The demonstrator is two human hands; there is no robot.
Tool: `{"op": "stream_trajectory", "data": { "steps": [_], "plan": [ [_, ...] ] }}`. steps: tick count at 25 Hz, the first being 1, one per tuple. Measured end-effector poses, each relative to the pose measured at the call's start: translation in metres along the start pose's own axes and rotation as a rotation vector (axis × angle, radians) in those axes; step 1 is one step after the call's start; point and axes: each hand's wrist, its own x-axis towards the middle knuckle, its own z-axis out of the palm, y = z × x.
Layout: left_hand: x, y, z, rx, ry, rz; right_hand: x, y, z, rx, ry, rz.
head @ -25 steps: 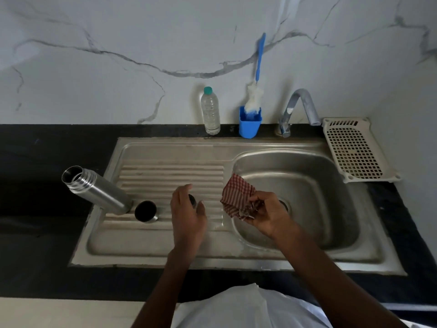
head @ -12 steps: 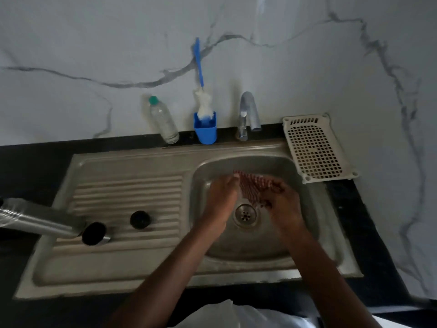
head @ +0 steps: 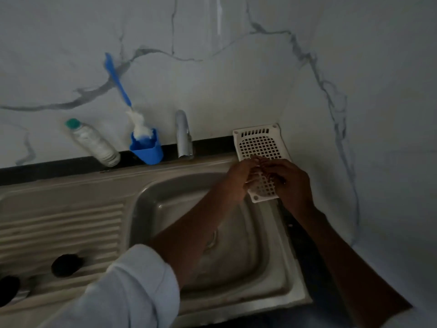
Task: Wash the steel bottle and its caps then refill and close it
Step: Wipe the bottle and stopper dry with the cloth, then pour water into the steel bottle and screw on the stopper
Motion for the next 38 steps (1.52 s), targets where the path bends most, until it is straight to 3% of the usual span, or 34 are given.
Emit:
{"op": "stream_trajectory", "data": {
  "steps": [3, 7, 10, 13, 17, 23, 29, 38],
  "plan": [
    [0.029, -0.003, 0.013, 0.204, 0.058, 0.037, 0.008, 0.028, 0.005, 0.015, -0.067, -0.055],
    [0.054, -0.016, -0.008, 0.738, 0.036, 0.172, 0.002, 0.05, 0.029, 0.039, -0.184, 0.0],
    [0.054, -0.031, -0.043, 0.826, 0.173, 0.4, 0.008, 0.042, 0.037, -0.059, -0.093, 0.072],
    [0.035, -0.053, -0.086, 0.804, 0.235, 0.5, 0.003, 0.013, 0.047, -0.15, 0.01, 0.145],
    [-0.008, -0.076, -0.161, 0.979, 0.446, 0.617, -0.032, -0.053, 0.086, -0.09, -0.122, 0.223],
    [-0.063, -0.102, -0.279, 1.386, 0.659, 0.455, -0.078, -0.133, 0.154, -0.049, -0.383, 0.12],
    [-0.093, -0.116, -0.335, 1.443, 0.558, 0.174, -0.105, -0.186, 0.199, -0.2, -0.635, 0.041],
    [-0.104, -0.101, -0.373, 1.381, 0.488, 0.344, -0.12, -0.227, 0.237, -0.276, -0.69, 0.047]
  ]
}}
